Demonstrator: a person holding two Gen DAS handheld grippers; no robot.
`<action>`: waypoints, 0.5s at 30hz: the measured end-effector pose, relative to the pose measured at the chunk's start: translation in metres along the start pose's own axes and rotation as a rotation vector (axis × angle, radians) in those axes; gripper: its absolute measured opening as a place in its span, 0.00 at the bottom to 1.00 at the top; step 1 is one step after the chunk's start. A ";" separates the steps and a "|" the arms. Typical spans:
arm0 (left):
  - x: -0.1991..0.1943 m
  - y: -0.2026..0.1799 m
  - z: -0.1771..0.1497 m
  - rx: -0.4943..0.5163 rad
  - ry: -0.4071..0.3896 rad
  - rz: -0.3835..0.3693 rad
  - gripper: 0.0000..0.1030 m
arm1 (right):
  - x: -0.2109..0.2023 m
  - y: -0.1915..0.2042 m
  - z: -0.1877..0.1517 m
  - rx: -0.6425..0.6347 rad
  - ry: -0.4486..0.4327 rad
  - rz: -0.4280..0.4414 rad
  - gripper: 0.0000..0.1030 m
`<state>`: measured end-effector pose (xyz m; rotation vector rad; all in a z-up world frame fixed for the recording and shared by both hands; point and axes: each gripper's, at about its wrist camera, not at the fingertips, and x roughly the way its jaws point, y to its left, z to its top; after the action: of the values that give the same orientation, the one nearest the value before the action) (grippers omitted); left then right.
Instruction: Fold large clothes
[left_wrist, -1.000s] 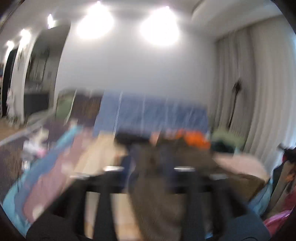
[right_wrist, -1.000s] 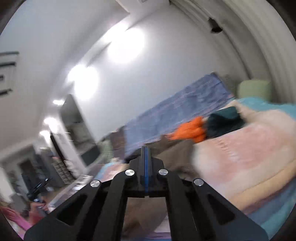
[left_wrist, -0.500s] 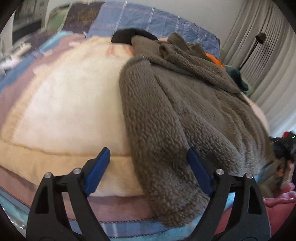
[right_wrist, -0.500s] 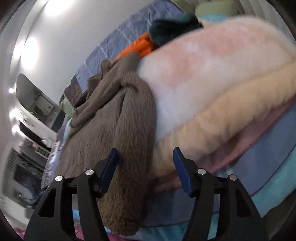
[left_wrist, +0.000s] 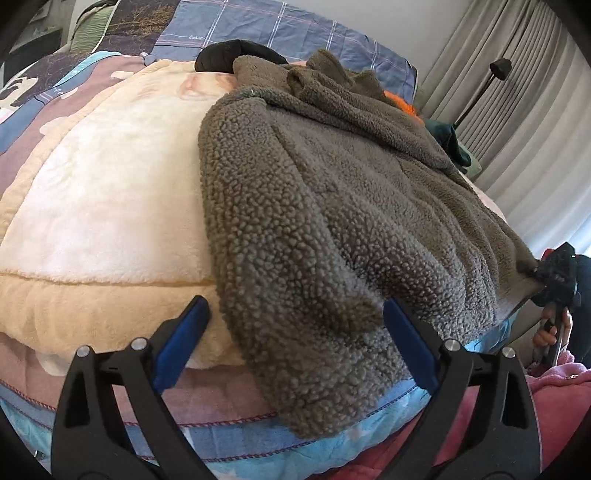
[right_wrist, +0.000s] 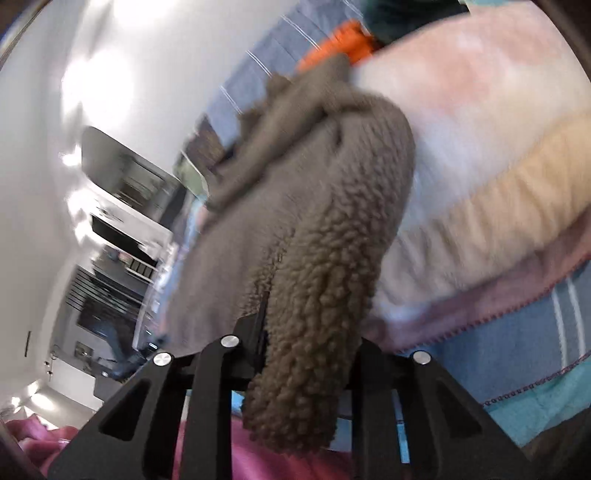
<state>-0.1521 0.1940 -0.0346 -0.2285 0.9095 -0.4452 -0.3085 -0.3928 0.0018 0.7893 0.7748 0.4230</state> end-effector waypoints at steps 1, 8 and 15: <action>-0.001 0.002 0.000 -0.007 -0.004 -0.004 0.93 | -0.004 0.004 0.003 -0.002 -0.016 0.024 0.19; -0.011 0.005 -0.015 -0.040 0.040 -0.118 0.94 | -0.005 0.007 0.012 -0.014 -0.027 -0.003 0.19; 0.007 -0.012 -0.024 -0.061 0.034 -0.129 0.36 | 0.012 0.007 0.009 -0.014 -0.017 -0.030 0.20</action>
<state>-0.1712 0.1795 -0.0497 -0.3380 0.9455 -0.5421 -0.2949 -0.3852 0.0062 0.7666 0.7660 0.3939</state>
